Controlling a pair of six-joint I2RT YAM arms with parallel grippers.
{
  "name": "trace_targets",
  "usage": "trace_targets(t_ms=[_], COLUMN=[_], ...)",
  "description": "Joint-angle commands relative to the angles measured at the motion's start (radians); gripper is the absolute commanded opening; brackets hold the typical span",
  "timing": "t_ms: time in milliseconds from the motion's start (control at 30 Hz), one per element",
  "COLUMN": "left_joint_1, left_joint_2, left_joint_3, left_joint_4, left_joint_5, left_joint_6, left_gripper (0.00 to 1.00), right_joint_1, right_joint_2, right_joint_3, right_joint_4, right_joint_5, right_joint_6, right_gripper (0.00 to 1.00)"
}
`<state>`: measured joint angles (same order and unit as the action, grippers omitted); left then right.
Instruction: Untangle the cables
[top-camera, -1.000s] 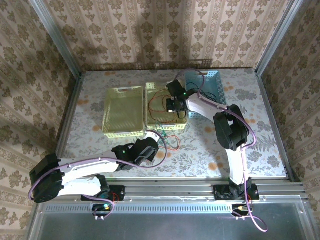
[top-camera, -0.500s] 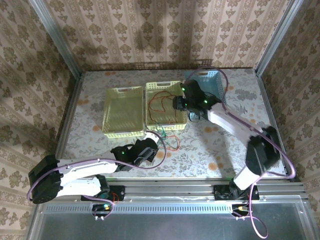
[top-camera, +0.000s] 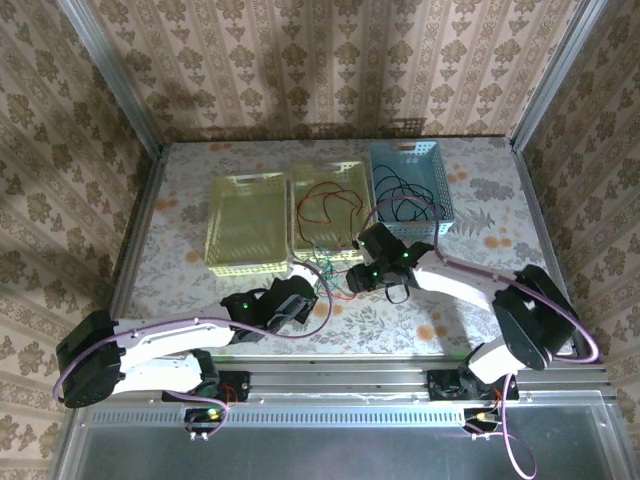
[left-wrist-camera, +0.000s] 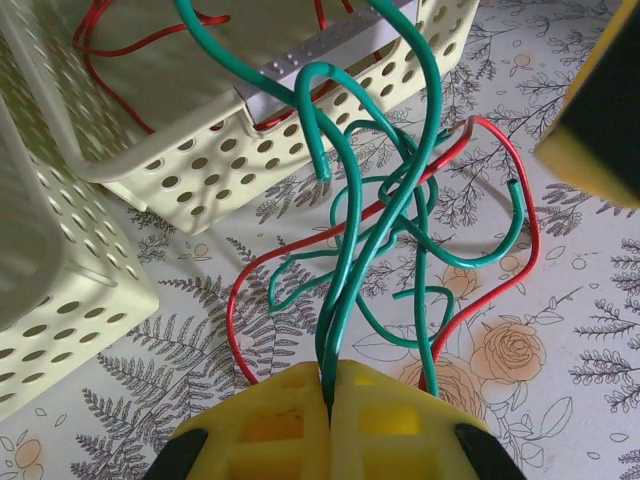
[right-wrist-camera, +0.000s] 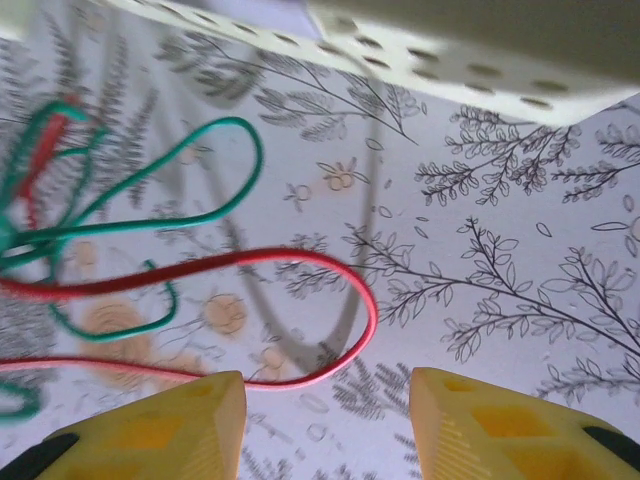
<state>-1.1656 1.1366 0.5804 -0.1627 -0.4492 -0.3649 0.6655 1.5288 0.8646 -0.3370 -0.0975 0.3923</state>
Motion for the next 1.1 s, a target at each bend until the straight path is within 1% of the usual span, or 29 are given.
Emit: trace_targets(t_ms=[0, 100, 267, 333, 367, 467, 500, 600, 800, 900, 967, 1067], left_joint_1=[-0.008, -0.008, -0.008, -0.008, -0.009, -0.010, -0.010, -0.009, -0.008, -0.006, -0.006, -0.002], left_joint_2=[0.007, 0.005, 0.003, 0.002, 0.002, -0.001, -0.003, -0.005, 0.004, 0.009, 0.012, 0.020], left_joint_3=[0.009, 0.009, 0.005, 0.004, 0.004, 0.001, 0.001, 0.000, 0.006, 0.009, 0.008, 0.010], left_joint_4=[0.023, 0.022, 0.031, 0.034, 0.035, 0.031, 0.027, 0.019, 0.008, -0.003, -0.008, -0.017], left_joint_5=[0.003, 0.003, 0.013, 0.017, 0.018, 0.013, 0.007, 0.000, -0.008, -0.018, -0.024, -0.032], left_joint_6=[0.021, 0.024, 0.030, 0.032, 0.033, 0.029, 0.026, 0.018, 0.011, 0.002, -0.005, -0.013], left_gripper=[0.00, 0.00, 0.00, 0.00, 0.00, 0.00, 0.00, 0.00, 0.00, 0.00, 0.00, 0.00], right_joint_1=[0.000, 0.003, 0.026, 0.054, 0.065, 0.076, 0.076, 0.070, 0.012, -0.063, -0.137, -0.265], right_joint_2=[0.069, 0.125, 0.171, 0.187, 0.194, 0.191, 0.174, 0.097, -0.127, -0.243, -0.321, -0.453], right_joint_3=[0.024, 0.043, 0.019, 0.020, 0.022, 0.023, 0.018, -0.014, -0.110, -0.139, -0.169, -0.232], right_joint_4=[0.059, 0.059, 0.147, 0.161, 0.165, 0.146, 0.132, 0.085, -0.057, -0.170, -0.233, -0.275], right_joint_5=[0.031, 0.081, 0.106, 0.161, 0.184, 0.248, 0.283, 0.376, 0.534, 0.587, 0.590, 0.570], right_joint_6=[-0.003, -0.001, 0.018, 0.029, 0.034, 0.056, 0.063, 0.109, 0.281, 0.362, 0.410, 0.475], right_gripper=[0.48, 0.48, 0.47, 0.44, 0.38, 0.07, 0.00, 0.00, 0.00, 0.00, 0.00, 0.00])
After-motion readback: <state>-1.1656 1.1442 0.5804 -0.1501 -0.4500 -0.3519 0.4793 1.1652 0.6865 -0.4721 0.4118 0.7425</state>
